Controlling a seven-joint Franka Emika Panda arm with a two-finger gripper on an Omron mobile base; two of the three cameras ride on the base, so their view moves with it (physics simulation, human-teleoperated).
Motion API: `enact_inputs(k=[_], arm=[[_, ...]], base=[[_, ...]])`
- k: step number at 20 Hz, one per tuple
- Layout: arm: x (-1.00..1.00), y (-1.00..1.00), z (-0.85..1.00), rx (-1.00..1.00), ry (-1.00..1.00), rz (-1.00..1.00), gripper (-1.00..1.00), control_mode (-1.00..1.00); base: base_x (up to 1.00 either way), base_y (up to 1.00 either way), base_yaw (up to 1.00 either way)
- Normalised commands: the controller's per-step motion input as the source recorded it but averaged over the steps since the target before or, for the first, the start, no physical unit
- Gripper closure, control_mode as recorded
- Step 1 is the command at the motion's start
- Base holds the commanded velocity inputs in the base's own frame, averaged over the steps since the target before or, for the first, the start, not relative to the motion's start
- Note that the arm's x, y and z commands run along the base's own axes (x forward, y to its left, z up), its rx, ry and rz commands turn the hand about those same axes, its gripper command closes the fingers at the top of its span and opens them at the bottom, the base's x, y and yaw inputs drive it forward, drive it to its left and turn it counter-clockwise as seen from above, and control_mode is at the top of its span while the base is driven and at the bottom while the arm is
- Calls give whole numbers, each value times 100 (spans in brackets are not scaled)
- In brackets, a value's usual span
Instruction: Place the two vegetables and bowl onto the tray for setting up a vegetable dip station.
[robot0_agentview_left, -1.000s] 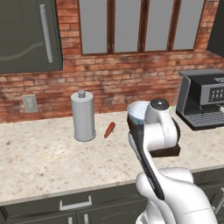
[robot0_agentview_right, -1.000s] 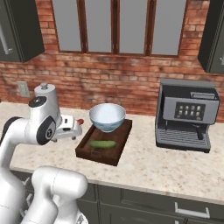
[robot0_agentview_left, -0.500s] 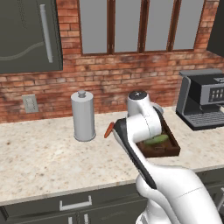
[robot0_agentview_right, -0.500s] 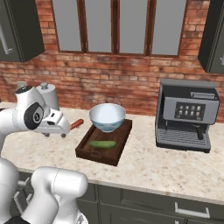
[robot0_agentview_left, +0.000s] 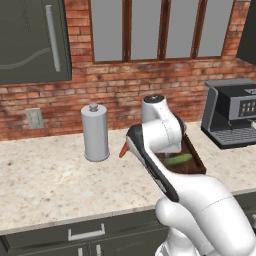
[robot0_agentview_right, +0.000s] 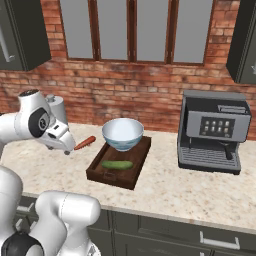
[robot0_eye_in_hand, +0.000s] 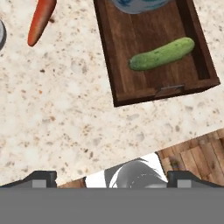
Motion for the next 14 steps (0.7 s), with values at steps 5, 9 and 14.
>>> enact_inputs(k=[5, 9, 14], arm=[[10, 0, 3, 12, 0, -13, -100, -100], [4, 0, 0, 11, -4, -8, -100, -100], [6, 10, 0, 5, -15, -9, -100, -100]], base=[[0, 0, 0], [0, 0, 0], [0, 0, 0]])
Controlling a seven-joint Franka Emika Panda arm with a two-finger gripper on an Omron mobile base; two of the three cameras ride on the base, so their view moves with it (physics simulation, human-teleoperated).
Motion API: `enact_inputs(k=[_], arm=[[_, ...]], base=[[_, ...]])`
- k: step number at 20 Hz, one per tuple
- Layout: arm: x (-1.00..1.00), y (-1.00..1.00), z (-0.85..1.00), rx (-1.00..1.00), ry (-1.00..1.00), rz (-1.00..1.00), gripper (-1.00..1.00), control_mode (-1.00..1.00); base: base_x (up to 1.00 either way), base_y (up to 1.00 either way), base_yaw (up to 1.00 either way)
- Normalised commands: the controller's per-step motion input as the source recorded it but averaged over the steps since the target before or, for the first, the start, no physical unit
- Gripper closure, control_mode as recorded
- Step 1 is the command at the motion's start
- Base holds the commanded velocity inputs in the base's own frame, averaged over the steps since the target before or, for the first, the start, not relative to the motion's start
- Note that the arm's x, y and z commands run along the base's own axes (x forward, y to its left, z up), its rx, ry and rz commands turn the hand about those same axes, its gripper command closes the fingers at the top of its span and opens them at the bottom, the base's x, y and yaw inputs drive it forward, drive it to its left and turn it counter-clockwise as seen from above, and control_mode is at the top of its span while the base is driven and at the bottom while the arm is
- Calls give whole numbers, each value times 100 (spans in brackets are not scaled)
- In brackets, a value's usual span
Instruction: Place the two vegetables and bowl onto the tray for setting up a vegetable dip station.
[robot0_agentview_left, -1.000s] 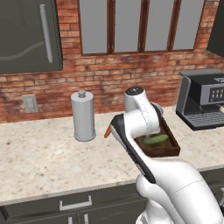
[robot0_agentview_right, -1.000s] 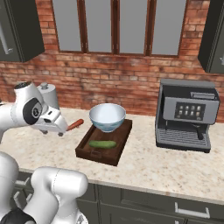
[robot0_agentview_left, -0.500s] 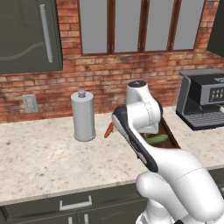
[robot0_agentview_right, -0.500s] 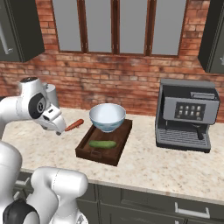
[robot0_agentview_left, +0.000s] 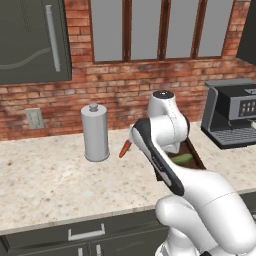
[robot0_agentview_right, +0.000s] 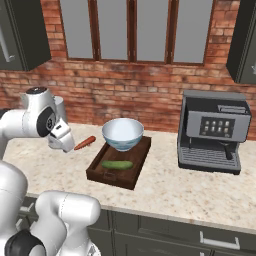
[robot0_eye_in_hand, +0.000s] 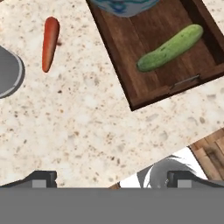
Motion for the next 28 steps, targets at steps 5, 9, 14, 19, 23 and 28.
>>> enact_inputs(k=[5, 9, 14, 19, 23, 28], arm=[[15, 12, 3, 0, -7, -14, -100, -100], [19, 4, 0, 0, 0, -19, -100, -100], [20, 0, 0, 1, 0, -15, -100, -100], [14, 0, 0, 2, 0, -11, -100, -100], [18, -1, -6, 0, 0, -9, -100, -100], [16, -4, -9, 2, 0, -5, -100, -100]], base=[[0, 0, 0], [0, 0, 0], [0, 0, 0], [0, 0, 0], [0, 0, 0], [0, 0, 0]])
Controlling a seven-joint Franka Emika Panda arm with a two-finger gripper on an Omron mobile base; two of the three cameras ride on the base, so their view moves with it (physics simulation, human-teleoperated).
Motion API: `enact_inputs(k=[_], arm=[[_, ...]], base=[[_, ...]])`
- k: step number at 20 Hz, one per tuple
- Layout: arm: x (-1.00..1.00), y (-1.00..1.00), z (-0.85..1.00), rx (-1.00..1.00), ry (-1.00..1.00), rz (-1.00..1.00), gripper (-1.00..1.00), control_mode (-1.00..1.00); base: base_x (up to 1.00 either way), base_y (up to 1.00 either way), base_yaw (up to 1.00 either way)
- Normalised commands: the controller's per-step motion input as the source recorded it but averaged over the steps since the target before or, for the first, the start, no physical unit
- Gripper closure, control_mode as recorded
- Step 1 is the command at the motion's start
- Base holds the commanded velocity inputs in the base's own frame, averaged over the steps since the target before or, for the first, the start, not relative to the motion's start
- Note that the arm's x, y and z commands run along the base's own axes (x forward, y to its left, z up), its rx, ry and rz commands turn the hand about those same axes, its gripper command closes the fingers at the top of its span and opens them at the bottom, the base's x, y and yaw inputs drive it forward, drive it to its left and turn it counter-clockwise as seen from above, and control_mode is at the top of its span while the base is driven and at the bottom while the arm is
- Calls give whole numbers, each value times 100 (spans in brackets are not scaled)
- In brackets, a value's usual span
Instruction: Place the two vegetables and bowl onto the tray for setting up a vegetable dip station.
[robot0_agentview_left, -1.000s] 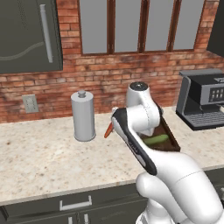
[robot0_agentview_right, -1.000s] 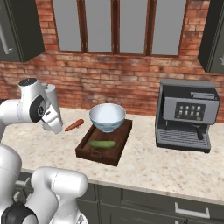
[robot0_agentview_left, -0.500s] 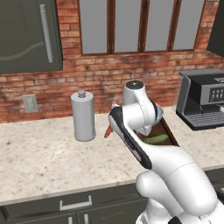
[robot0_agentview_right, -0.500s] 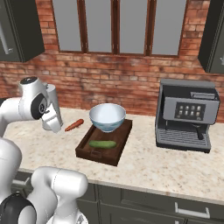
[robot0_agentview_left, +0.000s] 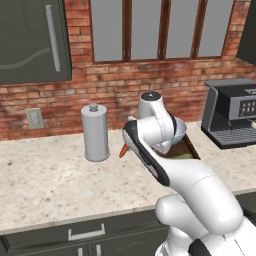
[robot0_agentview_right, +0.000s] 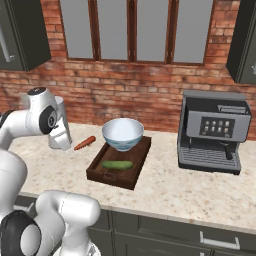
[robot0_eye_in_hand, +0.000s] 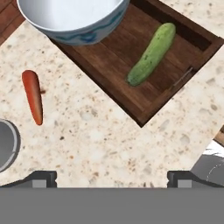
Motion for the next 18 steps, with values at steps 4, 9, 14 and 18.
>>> enact_inputs(k=[4, 9, 14, 18], arm=[[22, -1, -11, 5, 0, -4, -100, -100], [23, 0, -12, 7, 0, -1, -100, -100], [23, 0, -13, 5, 0, -1, -100, -100], [24, 0, -13, 1, 0, 0, -100, -100]], base=[[0, 0, 0], [0, 0, 0], [0, 0, 0], [0, 0, 0]])
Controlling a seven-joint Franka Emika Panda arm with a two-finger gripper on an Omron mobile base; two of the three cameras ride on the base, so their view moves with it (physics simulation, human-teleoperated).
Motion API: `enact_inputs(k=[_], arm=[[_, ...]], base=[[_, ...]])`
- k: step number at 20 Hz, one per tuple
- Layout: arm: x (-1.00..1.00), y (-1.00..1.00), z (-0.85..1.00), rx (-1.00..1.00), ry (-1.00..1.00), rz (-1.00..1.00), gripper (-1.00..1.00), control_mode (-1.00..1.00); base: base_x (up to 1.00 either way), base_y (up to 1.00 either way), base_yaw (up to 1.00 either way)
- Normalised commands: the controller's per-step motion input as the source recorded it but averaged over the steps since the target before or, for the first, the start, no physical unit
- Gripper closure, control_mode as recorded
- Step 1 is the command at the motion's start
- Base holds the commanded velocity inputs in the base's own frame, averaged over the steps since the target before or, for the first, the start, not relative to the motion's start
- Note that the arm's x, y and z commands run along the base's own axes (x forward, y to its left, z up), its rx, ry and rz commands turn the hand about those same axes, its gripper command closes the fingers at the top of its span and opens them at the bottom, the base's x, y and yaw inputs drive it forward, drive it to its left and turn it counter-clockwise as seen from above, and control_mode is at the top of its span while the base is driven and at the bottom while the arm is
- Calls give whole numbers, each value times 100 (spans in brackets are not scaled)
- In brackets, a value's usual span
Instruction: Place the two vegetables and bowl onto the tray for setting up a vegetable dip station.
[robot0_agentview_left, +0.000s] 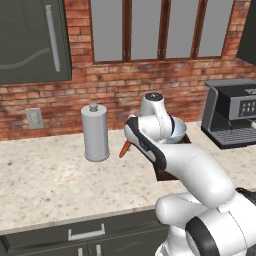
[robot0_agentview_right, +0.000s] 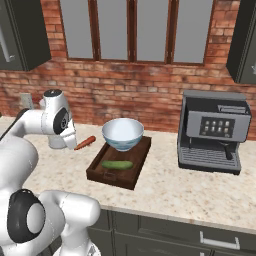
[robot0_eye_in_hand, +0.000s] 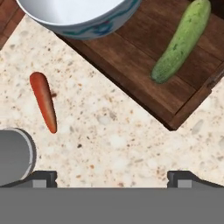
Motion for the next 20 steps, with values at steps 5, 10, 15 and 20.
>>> enact_inputs(k=[5, 10, 15, 20], arm=[[25, 1, -11, 0, 0, -1, -100, -100], [27, 0, -11, 0, 0, 0, -100, -100], [24, 2, -14, 0, 0, 0, -100, -100], [20, 6, -17, 0, 0, 0, -100, -100]], base=[[0, 0, 0], [0, 0, 0], [0, 0, 0], [0, 0, 0]])
